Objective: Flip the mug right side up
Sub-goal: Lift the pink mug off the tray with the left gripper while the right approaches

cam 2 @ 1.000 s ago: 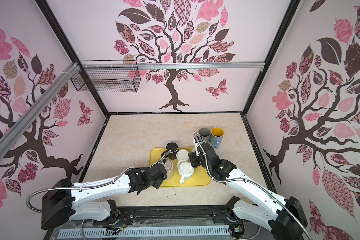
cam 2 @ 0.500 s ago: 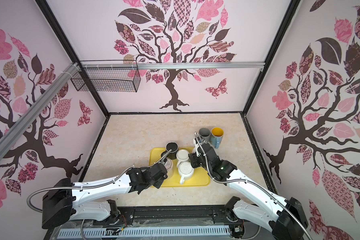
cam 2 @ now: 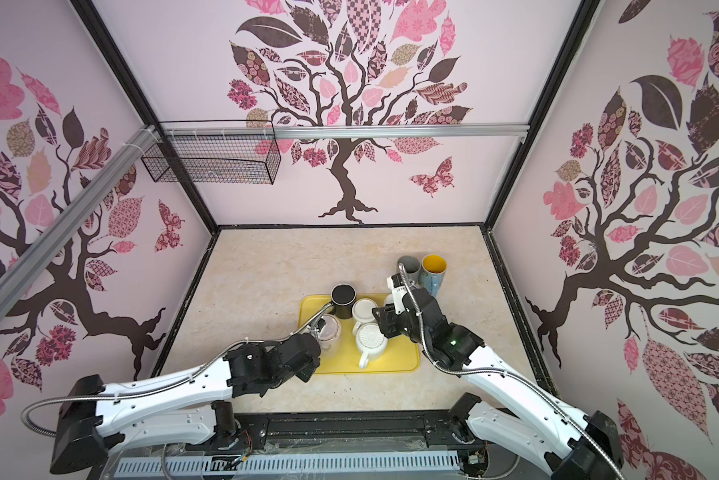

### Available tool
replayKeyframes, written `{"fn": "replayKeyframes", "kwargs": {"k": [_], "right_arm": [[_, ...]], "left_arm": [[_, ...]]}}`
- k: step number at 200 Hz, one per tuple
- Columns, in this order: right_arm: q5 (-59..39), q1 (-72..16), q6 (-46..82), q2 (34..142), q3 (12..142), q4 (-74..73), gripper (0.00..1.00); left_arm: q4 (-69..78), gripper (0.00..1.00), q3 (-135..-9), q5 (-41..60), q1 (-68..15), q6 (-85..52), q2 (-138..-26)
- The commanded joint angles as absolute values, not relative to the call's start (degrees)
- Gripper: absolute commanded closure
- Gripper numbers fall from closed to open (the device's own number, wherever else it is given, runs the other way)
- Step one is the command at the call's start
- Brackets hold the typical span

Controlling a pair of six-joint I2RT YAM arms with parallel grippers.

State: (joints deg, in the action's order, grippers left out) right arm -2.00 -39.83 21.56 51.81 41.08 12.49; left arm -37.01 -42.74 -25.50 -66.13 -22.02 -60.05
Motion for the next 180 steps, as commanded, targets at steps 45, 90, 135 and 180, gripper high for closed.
{"fn": "replayKeyframes", "kwargs": {"k": [45,90,135,180], "right_arm": [[-18.47,-40.13,35.96,45.36,31.53,-15.48,0.42],[-26.44,-40.1,46.38,49.21,28.61,-30.32,0.44],[-33.46,-40.12,57.18,53.1,23.13,-54.08,0.43],[-36.8,-41.83,58.13,56.57,25.44,-56.53,0.41]], "left_arm": [[-25.01,1.0,-45.36,-31.79,-66.02,-24.24,-39.73],[-14.04,1.0,-43.04,-28.78,-64.88,-24.84,-30.84],[-7.24,1.0,-42.2,-21.52,-60.63,-29.14,-29.19],[0.69,1.0,-42.17,-14.45,-58.46,-33.42,-32.51]]}}
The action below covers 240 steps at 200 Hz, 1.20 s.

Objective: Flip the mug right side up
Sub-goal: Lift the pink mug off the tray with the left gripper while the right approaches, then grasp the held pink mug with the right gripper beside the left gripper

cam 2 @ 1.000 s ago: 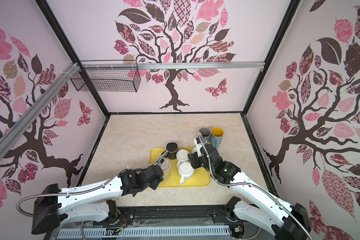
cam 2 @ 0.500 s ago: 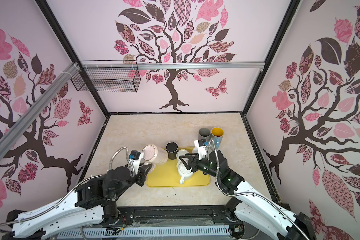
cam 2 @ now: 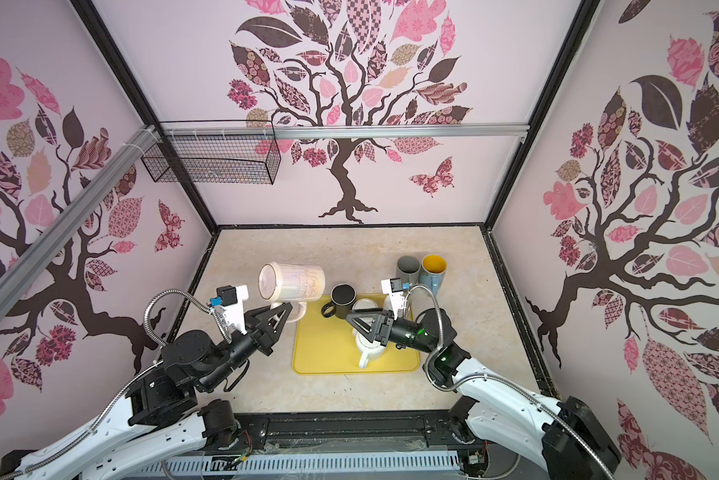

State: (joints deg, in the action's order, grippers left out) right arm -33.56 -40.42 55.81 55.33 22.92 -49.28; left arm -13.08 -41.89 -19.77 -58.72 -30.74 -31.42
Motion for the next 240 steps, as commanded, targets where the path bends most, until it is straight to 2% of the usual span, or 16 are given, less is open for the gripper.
{"fn": "replayKeyframes", "kwargs": {"k": [1,41,80,107,240], "right_arm": [[-36.77,-41.96,58.16,56.58,25.46,-56.61,0.41],[-36.88,-43.47,58.99,59.41,27.61,-59.87,0.41],[-35.85,-43.47,58.06,60.28,30.46,-56.74,0.41],[-36.58,-43.48,60.34,61.89,30.71,-61.39,0.41],[-30.46,-43.5,62.97,63.88,33.97,-70.43,0.51]], "left_arm": [[0.87,1.0,-42.18,-14.3,-58.46,-33.54,-32.6],[8.36,1.0,-41.84,-8.61,-58.45,-37.55,-36.65],[14.29,1.0,-40.74,-6.82,-58.33,-39.59,-37.57],[17.77,1.0,-39.4,-5.22,-58.27,-42.12,-38.6],[30.67,1.0,-28.93,1.28,-58.31,-52.36,-41.4]]}}
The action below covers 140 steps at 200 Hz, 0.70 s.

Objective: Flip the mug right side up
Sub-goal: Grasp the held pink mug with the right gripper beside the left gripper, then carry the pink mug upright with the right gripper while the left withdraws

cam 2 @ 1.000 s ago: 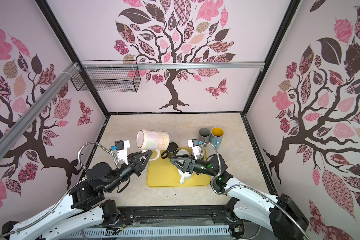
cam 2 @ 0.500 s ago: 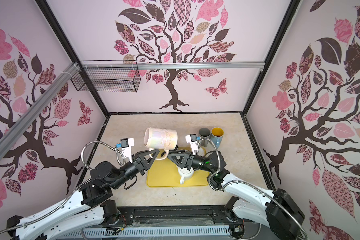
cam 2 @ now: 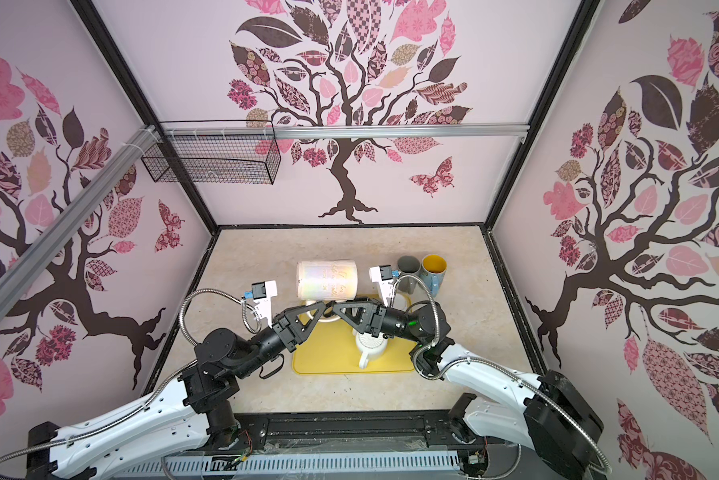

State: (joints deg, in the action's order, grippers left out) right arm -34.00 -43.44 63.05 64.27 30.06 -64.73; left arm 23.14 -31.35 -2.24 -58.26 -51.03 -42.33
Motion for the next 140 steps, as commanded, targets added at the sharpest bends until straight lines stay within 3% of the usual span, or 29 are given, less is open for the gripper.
{"fn": "replayKeyframes", "kwargs": {"k": [1,47,79,117,140], "right_arm": [[-30.44,-43.46,62.82,63.84,34.04,-70.24,0.51],[-31.58,-43.51,61.21,64.68,36.6,-66.97,0.58],[-32.65,-43.49,61.53,65.89,37.38,-67.0,0.75],[-34.09,-43.46,60.15,66.75,38.78,-63.82,0.68],[-34.65,-43.51,59.06,66.84,39.67,-62.13,0.73]], "left_arm": [[30.67,1.0,-28.84,1.26,-58.29,-52.42,-41.4],[29.45,1.0,-27.42,2.02,-58.28,-52.74,-40.58],[28.24,1.0,-27.97,2.94,-58.28,-52.13,-40.91],[26.66,1.0,-29.24,3.73,-58.3,-51.0,-41.46],[24.88,1.0,-29.88,4.16,-58.28,-49.78,-41.63]]}}
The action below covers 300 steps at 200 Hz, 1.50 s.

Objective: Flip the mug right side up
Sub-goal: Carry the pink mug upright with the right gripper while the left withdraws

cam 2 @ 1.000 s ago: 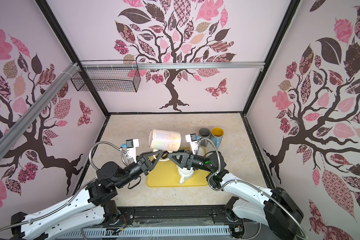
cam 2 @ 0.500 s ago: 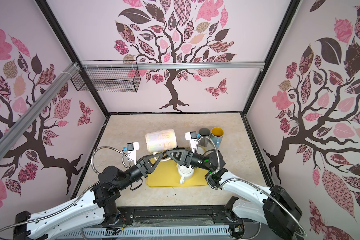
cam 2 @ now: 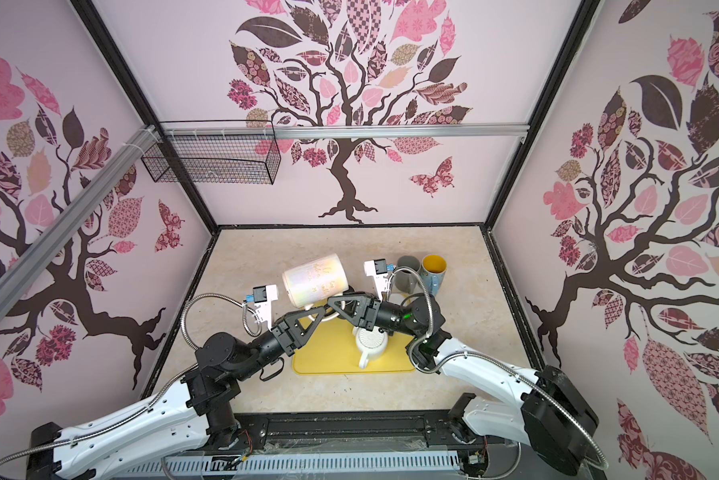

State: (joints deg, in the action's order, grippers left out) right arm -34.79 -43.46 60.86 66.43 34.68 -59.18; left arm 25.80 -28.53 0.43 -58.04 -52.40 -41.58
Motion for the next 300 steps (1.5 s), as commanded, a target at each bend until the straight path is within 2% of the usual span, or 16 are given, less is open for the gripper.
{"fn": "replayKeyframes", "kwargs": {"k": [1,9,26,63,65,71,73,77,81,85,117,162,212,264,300], "right_arm": [[-34.69,-43.46,59.01,66.86,39.7,-62.04,0.73],[-34.74,-43.5,58.98,66.97,39.89,-61.58,0.78],[-34.53,-43.48,58.74,67.15,39.8,-60.94,1.0],[-33.16,-43.47,56.19,65.89,39.64,-56.83,1.0],[-33.03,-43.48,56.04,65.8,39.64,-56.55,1.0],[-32.68,-43.44,55.64,65.53,39.64,-55.7,1.0],[-32.54,-43.49,55.51,65.43,39.64,-55.5,1.0],[-32.43,-43.49,55.02,65.22,39.73,-54.51,1.0],[-32.15,-43.47,54.6,65.02,39.94,-53.65,1.0],[-32.08,-43.49,54.04,64.81,40.2,-52.53,1.0],[-30.48,-43.42,48.01,63.42,42.7,-42.14,1.0],[-24.38,-43.35,40.01,61.75,45.2,-29.11,1.0],[-17.88,-43.42,33.0,61.78,48.72,-18.64,1.0],[-14.23,-43.37,29.1,62.03,50.81,-13.91,1.0],[-7.25,-43.4,25.58,63.12,54.43,-7.42,1.0]], "left_arm": [[24.79,1.0,-29.88,4.19,-58.27,-49.76,-41.6],[24.37,1.0,-29.82,4.07,-58.27,-49.61,-41.51],[23.13,1.0,-29.9,3.72,-58.25,-48.62,-40.84],[14.5,1.0,-31.76,1.15,-58.27,-45.14,-38.98],[13.97,0.94,-31.93,0.93,-58.21,-44.88,-38.9],[11.4,0.63,-32.72,-0.15,-58.24,-44.34,-38.65],[10.43,0.57,-33.14,-0.52,-58.26,-44.18,-38.67],[7.78,0.3,-33.93,-1.46,-58.23,-43.9,-38.64],[4.92,0.08,-34.98,-2.58,-58.27,-43.39,-38.64],[2.93,0.04,-35.98,-3.56,-58.26,-42.63,-38.77],[-17.9,0.04,-43.72,-14.95,-58.27,-36.4,-40.45],[-29.88,0.04,-46.31,-25.16,-58.27,-31.13,-38.69],[-28.15,0.04,-44.25,-25.18,-58.25,-26.85,-38.67],[-28.29,0.04,-43.33,-27.68,-58.27,-26.1,-39.35],[-33.79,0.04,-46.9,-32.42,-58.08,-27.09,-45.62]]}}
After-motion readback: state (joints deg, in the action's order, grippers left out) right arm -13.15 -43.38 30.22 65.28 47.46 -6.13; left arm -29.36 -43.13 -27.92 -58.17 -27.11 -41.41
